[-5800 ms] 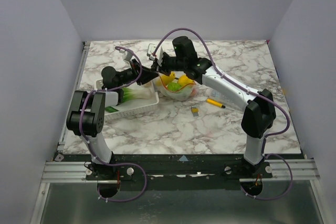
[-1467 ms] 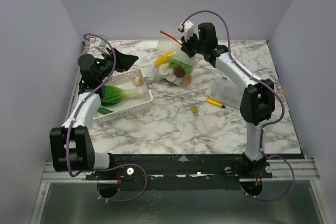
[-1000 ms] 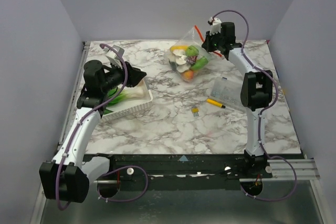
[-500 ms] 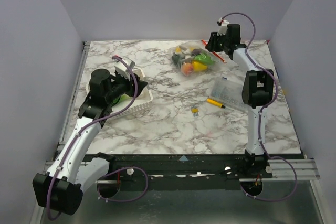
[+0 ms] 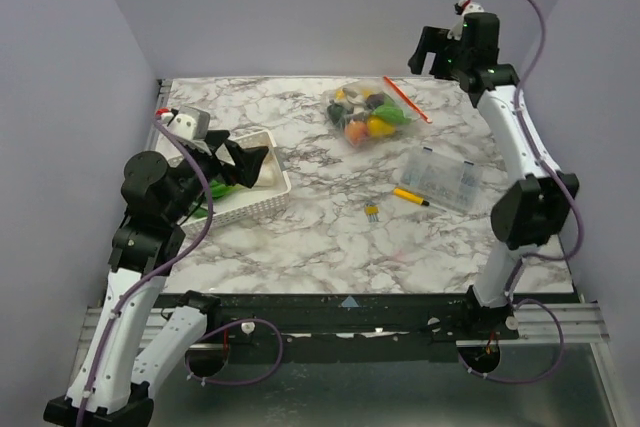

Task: Place the food in the zip-top bag and seal the zipper
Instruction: Reset both arms

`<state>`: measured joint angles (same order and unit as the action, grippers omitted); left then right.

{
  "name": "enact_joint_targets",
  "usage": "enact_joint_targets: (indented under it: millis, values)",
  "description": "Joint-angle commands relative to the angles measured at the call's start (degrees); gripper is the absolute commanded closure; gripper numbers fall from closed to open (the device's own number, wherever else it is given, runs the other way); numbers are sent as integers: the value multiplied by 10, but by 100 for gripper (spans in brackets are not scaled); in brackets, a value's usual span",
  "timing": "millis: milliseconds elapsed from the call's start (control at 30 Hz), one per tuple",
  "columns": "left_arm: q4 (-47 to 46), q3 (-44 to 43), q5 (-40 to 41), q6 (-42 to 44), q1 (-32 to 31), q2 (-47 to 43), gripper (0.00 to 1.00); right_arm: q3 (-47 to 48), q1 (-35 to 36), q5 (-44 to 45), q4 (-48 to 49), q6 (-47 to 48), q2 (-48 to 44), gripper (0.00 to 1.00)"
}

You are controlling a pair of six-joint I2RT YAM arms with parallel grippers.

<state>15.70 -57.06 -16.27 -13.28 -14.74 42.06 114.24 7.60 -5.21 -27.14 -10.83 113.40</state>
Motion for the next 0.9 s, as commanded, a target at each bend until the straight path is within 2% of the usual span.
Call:
enact_joint_targets:
  millis: [0,67,133,300,400,533,733,867]
  values:
    - [52,-29,11,-48,1,-32,1,-119,21,72,-46,-61,-183,0]
    - [63,-36,-2,-55,1,-39,1,-159,23,90,-66,-81,-249,0]
    - [80,-44,19,-78,1,-48,1,-197,23,92,-76,-100,-312,0]
    - [125,-80,73,-71,1,-64,1,-323,23,116,-41,-109,-488,0]
    - [124,-86,114,-65,1,-88,1,-393,23,138,0,-99,-581,0]
    - [101,-73,183,-64,1,-137,1,-428,23,163,7,-122,-668,0]
    - [45,-53,231,-47,2,-175,1,-454,23,200,15,-156,-732,0]
    - [44,-72,231,-35,2,-169,1,-407,23,270,-53,-185,-690,0]
